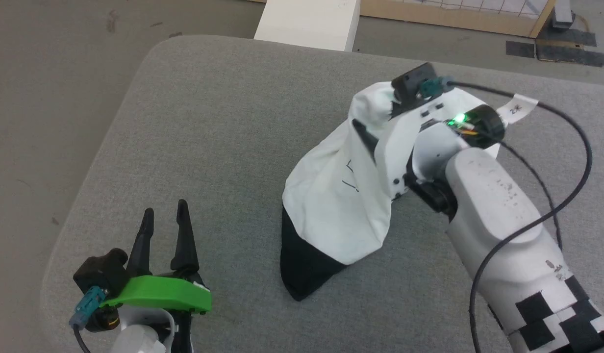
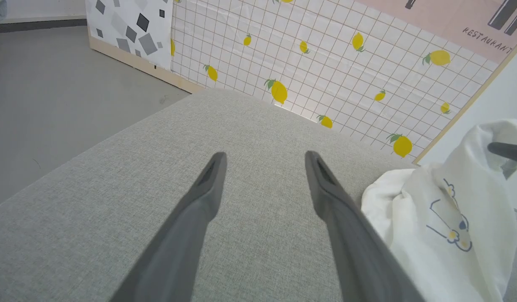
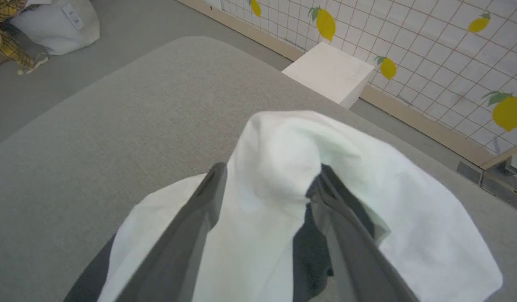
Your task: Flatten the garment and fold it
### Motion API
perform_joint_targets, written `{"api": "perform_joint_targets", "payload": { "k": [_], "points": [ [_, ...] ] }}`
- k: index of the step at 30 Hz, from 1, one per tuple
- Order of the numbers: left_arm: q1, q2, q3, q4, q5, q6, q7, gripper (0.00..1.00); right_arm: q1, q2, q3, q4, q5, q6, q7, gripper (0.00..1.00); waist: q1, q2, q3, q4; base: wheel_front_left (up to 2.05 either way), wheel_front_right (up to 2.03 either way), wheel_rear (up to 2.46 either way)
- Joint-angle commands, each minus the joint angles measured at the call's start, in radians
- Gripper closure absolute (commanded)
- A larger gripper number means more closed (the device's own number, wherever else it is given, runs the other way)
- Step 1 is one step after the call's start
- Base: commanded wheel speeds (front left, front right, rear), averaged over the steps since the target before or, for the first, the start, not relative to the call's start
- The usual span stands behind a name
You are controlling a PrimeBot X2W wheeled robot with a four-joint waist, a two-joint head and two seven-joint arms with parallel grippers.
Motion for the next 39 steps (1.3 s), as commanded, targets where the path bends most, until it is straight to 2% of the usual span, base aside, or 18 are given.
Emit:
{"api": "perform_joint_targets", "payload": {
  "k": [1,3,9,14,18,22,26,39],
  "points": [
    [-0.010,-0.003,0.000,0.001,-0.012,0.006,-0.005,0.00,0.022,-0.001,0.012,0.010,0.026,-0.002,-0.029,0.00,-0.0001,0.0000,-0.005,-0.004,0.00,0.00,0.00],
    [-0.008,-0.003,-0.001,0.002,-0.011,0.008,-0.005,0.00,0.040,-0.001,0.003,0.018,0.056,-0.002,-0.079,0.00,-0.0001,0.0000,-0.014,-0.012,0.00,0.00,0.00],
    [0.016,-0.003,0.006,-0.001,-0.002,0.015,-0.005,0.00,0.168,0.000,-0.124,-0.028,0.101,-0.002,-0.206,0.00,-0.0001,0.0000,-0.055,-0.056,0.00,0.00,0.00],
    [0.033,-0.003,0.000,-0.008,-0.002,0.017,-0.005,0.00,0.314,-0.002,-0.209,-0.094,0.051,-0.002,-0.171,0.00,-0.0001,0.0000,-0.071,-0.085,0.00,0.00,0.00],
    [0.034,-0.003,-0.010,-0.010,-0.001,0.016,-0.005,0.00,0.373,-0.002,-0.245,-0.149,0.002,-0.002,-0.119,0.00,-0.0001,0.0000,-0.070,-0.090,0.00,0.00,0.00],
    [0.030,-0.003,-0.022,-0.009,-0.003,0.015,-0.005,0.00,0.381,-0.001,-0.228,-0.167,-0.024,-0.002,-0.067,0.00,-0.0001,0.0000,-0.064,-0.078,0.00,0.00,0.00],
    [0.028,-0.003,-0.028,-0.008,-0.005,0.011,-0.005,0.00,0.343,-0.001,-0.173,-0.135,-0.031,-0.002,-0.034,0.00,-0.0001,0.0000,-0.049,-0.057,0.00,0.00,0.00],
    [-0.002,-0.003,-0.037,-0.007,-0.033,0.014,-0.005,0.00,0.147,0.000,-0.107,0.109,-0.084,-0.002,-0.048,0.00,-0.0001,0.0000,0.033,0.003,0.00,0.00,0.00]
  ]
}}
